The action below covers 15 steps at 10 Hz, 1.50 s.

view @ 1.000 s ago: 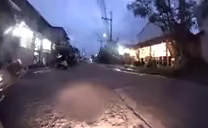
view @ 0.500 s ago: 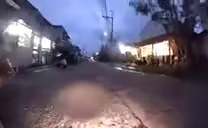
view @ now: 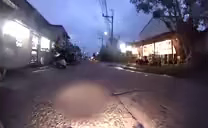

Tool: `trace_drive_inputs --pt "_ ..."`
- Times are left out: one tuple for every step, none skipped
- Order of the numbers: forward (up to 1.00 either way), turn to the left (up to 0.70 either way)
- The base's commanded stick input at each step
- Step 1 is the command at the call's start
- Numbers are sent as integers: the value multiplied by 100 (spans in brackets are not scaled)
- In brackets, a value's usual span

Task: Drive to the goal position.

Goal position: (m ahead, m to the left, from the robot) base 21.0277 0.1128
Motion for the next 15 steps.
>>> trace_drive_inputs --pt "50 0" --pt "50 0" --pt "50 0" --pt "50 0" --pt "50 0" --pt "50 0" --pt "50 0" --pt "50 0" --pt "50 0" --pt "50 0" --pt "50 0" --pt "50 0" --pt "50 0" --pt "50 -3" --pt "50 -20"
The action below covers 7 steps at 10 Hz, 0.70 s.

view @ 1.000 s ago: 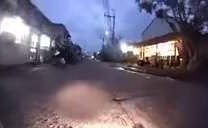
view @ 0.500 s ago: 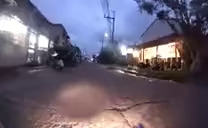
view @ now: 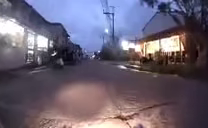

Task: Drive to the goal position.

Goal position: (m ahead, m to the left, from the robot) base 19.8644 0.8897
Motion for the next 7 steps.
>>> trace_drive_inputs --pt "50 -50" --pt "50 -50" --pt "50 -50" --pt "50 -50" --pt "50 -50" --pt "50 -50" --pt "50 -50"
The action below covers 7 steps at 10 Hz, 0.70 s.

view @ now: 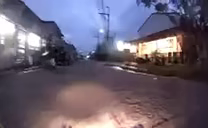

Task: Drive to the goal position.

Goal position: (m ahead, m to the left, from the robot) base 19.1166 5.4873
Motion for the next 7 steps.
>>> trace_drive_inputs --pt "50 -41" --pt "50 0" --pt "50 0" --pt "50 0" --pt "50 0" --pt "50 0" --pt "50 0"
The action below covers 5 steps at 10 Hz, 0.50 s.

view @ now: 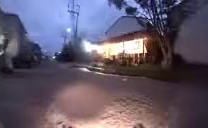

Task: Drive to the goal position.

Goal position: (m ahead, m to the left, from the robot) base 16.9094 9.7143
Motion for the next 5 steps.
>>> trace_drive_inputs --pt "50 0" --pt "50 0" --pt "50 0" --pt "50 0" --pt "50 0"
